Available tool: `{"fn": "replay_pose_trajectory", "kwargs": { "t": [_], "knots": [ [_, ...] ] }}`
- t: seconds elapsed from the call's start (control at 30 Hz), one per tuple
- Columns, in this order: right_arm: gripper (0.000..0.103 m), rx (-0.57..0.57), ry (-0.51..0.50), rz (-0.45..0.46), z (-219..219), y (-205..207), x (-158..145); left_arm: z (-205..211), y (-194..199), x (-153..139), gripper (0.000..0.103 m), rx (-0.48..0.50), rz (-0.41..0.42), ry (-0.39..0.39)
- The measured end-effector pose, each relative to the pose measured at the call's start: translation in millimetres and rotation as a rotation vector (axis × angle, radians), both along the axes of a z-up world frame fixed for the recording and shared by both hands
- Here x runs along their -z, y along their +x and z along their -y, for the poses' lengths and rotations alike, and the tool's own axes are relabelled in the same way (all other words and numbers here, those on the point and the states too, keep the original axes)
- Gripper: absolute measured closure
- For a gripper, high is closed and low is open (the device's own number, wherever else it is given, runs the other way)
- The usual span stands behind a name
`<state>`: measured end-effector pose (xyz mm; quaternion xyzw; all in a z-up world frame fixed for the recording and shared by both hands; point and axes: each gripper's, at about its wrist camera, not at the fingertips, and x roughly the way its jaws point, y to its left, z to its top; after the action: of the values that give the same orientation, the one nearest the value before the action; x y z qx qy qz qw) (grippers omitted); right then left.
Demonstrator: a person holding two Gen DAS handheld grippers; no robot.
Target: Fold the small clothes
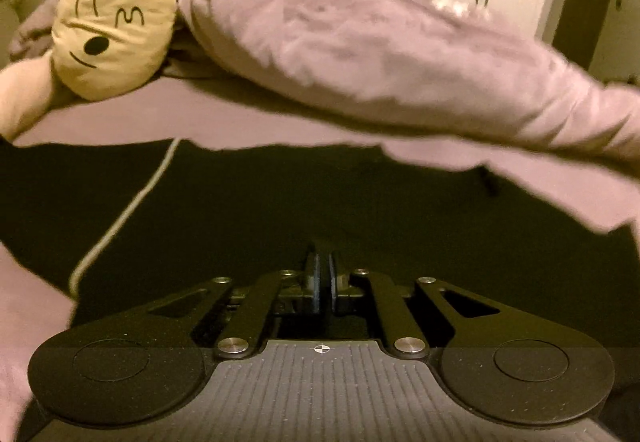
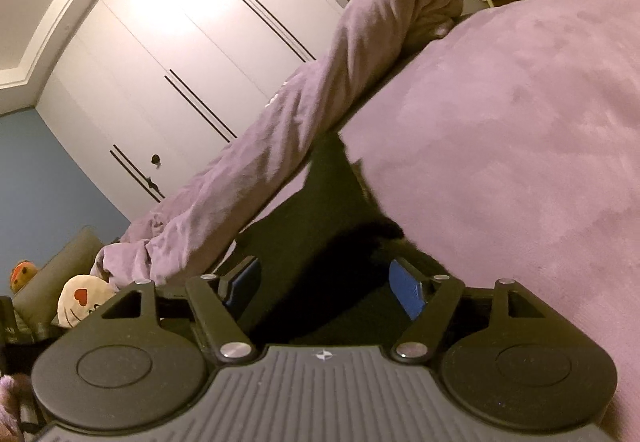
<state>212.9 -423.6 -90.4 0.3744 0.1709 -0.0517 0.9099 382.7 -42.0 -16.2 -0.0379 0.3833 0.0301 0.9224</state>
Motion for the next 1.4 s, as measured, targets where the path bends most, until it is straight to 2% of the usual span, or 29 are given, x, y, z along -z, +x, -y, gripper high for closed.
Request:
{"fn": "replay_pose_trajectory", "kwargs": {
  "t": [0.07,0.1,0.13,0.2,0.27,0.33,0.4,0.47,0.53,0.57,0.73,0.87,0.97,1.03,1.07,1.1,1.17,1.2,1.23,1.33,1.4],
  "knots": [
    [0.03,-0.001,-0.025,-0.002,-2.6,0.3,4.4,1.4,-3.4,10.1,0.064,0.029,-0.022,0.03],
    [0.027,-0.005,-0.048,-0.003,-5.5,1.1,6.2,2.5,-7.7,13.9,0.041,0.037,-0.028,0.039],
    [0.023,-0.013,-0.075,-0.005,-9.1,2.3,6.7,3.5,-11.0,18.2,0.028,0.036,-0.026,0.048],
    [0.017,-0.037,-0.113,-0.007,-14.9,5.1,6.0,2.5,-13.5,27.7,0.027,0.034,-0.038,0.03],
    [0.016,-0.049,-0.128,-0.008,-16.6,6.5,7.4,-4.7,-10.3,39.2,0.027,0.005,-0.097,-0.027],
    [0.015,-0.054,-0.127,0.001,-16.0,6.0,8.8,-16.1,-8.6,49.1,0.028,-0.031,-0.137,-0.103],
    [0.015,-0.054,-0.128,0.005,-16.4,5.7,9.8,-23.6,-9.6,54.8,0.029,-0.046,-0.143,-0.154],
    [0.015,-0.054,-0.141,0.003,-17.8,6.9,10.1,-27.2,-7.9,56.0,0.043,-0.047,-0.137,-0.179],
    [0.014,-0.057,-0.156,-0.002,-20.2,8.4,10.4,-29.1,-2.9,58.0,0.074,-0.042,-0.15,-0.225],
    [0.014,-0.06,-0.162,0.0,-20.6,9.0,11.2,-29.7,-0.8,58.7,0.075,-0.043,-0.157,-0.254],
    [0.013,-0.066,-0.193,-0.017,-25.3,12.9,12.0,-22.8,1.7,53.8,0.091,-0.034,-0.112,-0.192],
    [0.013,-0.066,-0.195,-0.018,-25.8,13.4,11.4,-35.4,-1.8,36.7,0.096,-0.054,-0.029,-0.228],
    [0.012,-0.066,-0.213,-0.025,-27.7,14.0,11.6,-44.5,-3.6,21.7,0.097,-0.065,0.031,-0.218],
    [0.012,-0.067,-0.231,-0.034,-29.8,15.6,11.4,-47.6,-3.6,16.7,0.101,-0.086,0.047,-0.172],
    [0.011,-0.069,-0.24,-0.038,-30.9,16.4,11.6,-48.9,-3.8,16.8,0.101,-0.117,0.053,-0.117],
    [0.01,-0.071,-0.249,-0.041,-31.9,17.2,12.1,-51.4,-2.2,18.8,0.099,-0.136,0.053,-0.064],
    [0.01,-0.072,-0.267,-0.047,-33.9,18.1,12.8,-62.1,-0.8,26.6,0.075,-0.152,0.005,-0.04],
    [0.009,-0.074,-0.273,-0.047,-34.7,18.6,13.5,-68.9,-3.3,30.4,0.052,-0.142,-0.017,-0.055],
    [0.009,-0.075,-0.282,-0.052,-35.6,19.7,13.7,-75.6,-8.6,33.2,0.04,-0.132,-0.018,-0.067],
    [0.007,-0.081,-0.311,-0.066,-39.2,22.7,14.4,-92.5,-25.6,36.9,0.028,-0.094,-0.01,-0.064],
    [0.007,-0.082,-0.321,-0.071,-40.1,23.8,14.5,-107.2,-35.3,38.1,0.026,-0.077,-0.014,-0.067]
  ]
}}
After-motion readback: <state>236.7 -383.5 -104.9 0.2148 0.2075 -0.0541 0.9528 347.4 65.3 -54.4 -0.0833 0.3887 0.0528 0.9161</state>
